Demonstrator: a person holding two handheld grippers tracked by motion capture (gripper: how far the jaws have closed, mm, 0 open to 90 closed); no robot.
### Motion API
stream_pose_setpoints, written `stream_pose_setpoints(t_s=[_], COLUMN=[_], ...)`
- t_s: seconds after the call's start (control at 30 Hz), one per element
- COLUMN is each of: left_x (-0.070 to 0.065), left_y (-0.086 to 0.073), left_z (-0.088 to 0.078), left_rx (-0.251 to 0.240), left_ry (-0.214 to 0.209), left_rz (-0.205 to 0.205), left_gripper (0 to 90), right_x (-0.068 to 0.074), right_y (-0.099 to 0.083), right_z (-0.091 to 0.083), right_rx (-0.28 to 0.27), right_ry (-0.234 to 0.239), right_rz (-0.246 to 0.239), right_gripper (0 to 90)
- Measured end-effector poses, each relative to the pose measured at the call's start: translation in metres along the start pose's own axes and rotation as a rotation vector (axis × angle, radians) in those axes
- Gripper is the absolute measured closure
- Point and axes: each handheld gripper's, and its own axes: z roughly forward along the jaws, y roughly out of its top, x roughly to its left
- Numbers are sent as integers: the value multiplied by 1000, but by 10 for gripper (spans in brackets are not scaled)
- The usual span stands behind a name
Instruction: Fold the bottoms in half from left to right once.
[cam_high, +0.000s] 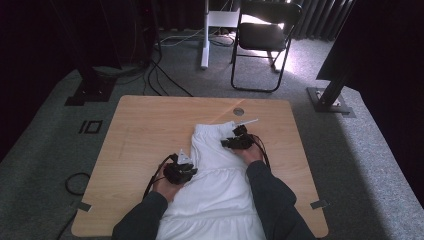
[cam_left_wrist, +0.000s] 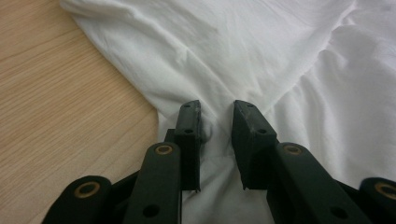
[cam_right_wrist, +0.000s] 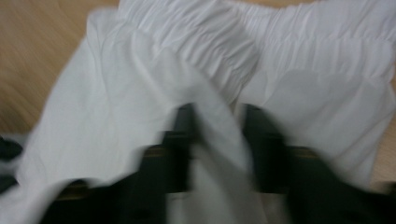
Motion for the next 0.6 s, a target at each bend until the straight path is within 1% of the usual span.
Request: stream_pose_setpoints(t_s=[0.03, 0.07, 0.1, 0.13, 0.17, 0.2, 0.23, 0.27, 0.3, 0.33, 0.37, 0.4, 0.43, 0.47, 0.5, 0.53, 0.57, 0.6], left_x=[0, 0, 0, 3, 3, 4, 4, 3, 3, 0, 0, -1, -1, 0, 0, 0, 0, 1], left_y=[0, 0, 0, -1, -1, -2, -2, -1, -1, 1, 1, 2, 2, 2, 2, 1, 1, 2], left_z=[0, 0, 0, 0, 0, 0, 0, 0, 0, 1, 1, 1, 1, 1, 1, 1, 1, 1], left_rx=[0, 0, 0, -2, -2, -4, -4, -2, -2, 3, 3, 8, 11, 8, 8, 11, 11, 15], left_ry=[0, 23, 23, -4, -4, -8, -8, -11, -11, -6, -6, 2, 3, -2, -2, -4, -4, -5], left_rz=[0, -4, -4, -34, -34, -40, -40, -39, -39, -39, -39, -32, -31, -39, -39, -38, -38, -38], left_gripper=[705, 667, 634, 615, 611, 609, 608, 607, 607, 606, 603, 599, 599, 598, 597, 595, 593, 590], right_x=[0, 2, 2, 7, 7, 11, 11, 11, 11, 8, 8, 0, 0, -10, -10, -20, -22, -24], right_y=[0, 2, 2, 7, 7, 14, 14, 18, 18, 16, 16, 6, 6, -4, -4, -13, -15, -16], right_z=[0, -4, -4, -17, -17, -35, -35, -53, -53, -58, -58, -46, -46, -32, -32, -23, -23, -24], right_rx=[0, 11, 11, -10, -10, -47, -47, -118, -118, -148, -148, -129, -129, -78, -78, -41, -45, -51], right_ry=[0, -65, -65, -151, -151, -259, -259, -320, -320, -391, -391, -443, -443, -435, -435, -397, -381, -363], right_rz=[0, -42, -42, -127, -127, -213, -213, -243, -243, -264, -264, -251, -251, -194, -194, -129, -98, -77], right_gripper=[763, 866, 866, 878, 878, 878, 878, 873, 873, 838, 838, 770, 770, 733, 733, 678, 659, 630])
